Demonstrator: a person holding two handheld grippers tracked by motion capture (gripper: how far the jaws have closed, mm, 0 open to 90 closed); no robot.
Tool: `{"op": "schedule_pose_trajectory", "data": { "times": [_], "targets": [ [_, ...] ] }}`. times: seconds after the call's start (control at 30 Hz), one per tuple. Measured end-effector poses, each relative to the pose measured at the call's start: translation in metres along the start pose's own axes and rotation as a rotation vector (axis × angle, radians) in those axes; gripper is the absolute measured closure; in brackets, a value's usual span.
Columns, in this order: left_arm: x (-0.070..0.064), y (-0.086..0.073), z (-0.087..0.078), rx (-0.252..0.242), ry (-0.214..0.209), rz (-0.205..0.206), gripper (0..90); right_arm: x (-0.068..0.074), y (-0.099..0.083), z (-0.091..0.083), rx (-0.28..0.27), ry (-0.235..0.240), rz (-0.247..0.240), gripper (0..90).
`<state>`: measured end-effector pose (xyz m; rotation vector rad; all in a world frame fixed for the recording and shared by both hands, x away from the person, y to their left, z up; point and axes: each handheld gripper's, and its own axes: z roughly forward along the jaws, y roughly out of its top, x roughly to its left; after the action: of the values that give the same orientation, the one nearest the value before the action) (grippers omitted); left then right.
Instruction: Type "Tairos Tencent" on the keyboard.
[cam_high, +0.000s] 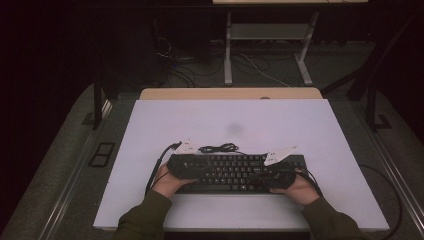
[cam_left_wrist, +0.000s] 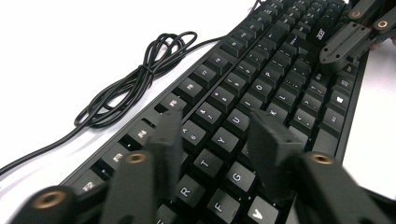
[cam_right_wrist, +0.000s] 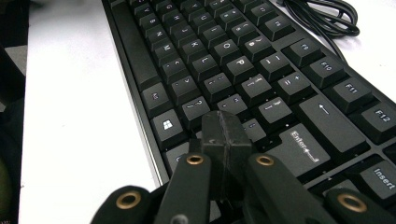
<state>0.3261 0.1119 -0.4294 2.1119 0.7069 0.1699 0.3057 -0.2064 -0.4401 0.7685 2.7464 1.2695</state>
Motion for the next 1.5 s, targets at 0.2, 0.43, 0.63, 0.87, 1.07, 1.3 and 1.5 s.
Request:
{"op": "schedule_pose_trajectory", "data": {
  "times": [0.2,0.43,0.63,0.87,1.07,1.3,1.5],
  "targets": [
    [0.0006,0.0001,0.0008,-0.01,0.026,-0.016,28.2,0.0,0.0001,0.0,0.0,-0.001,-0.002,89.7],
    [-0.0005,0.0001,0.0015,-0.018,0.024,-0.02,21.9,0.0006,0.0006,-0.0003,0.002,-0.006,-0.007,89.7],
    [-0.0008,0.0001,0.0015,-0.026,0.019,-0.016,21.4,0.0012,0.0028,-0.0036,-0.031,-0.004,-0.002,89.6],
    [-0.001,0.0,0.0016,-0.028,0.016,-0.015,20.6,-0.0007,0.0045,-0.006,-0.069,-0.003,0.03,76.3],
    [-0.0015,-0.0009,0.0014,-0.024,0.016,-0.01,20.6,-0.0034,0.0054,-0.0065,-0.103,-0.013,0.064,53.1],
    [-0.0018,-0.0022,-0.0006,-0.028,0.025,-0.018,21.2,-0.0047,0.0067,-0.0047,-0.122,-0.037,0.09,36.3],
    [-0.0013,-0.0046,-0.0043,-0.034,0.037,-0.028,22.1,-0.0064,0.0085,-0.002,-0.13,-0.043,0.094,33.3]
  ]
}}
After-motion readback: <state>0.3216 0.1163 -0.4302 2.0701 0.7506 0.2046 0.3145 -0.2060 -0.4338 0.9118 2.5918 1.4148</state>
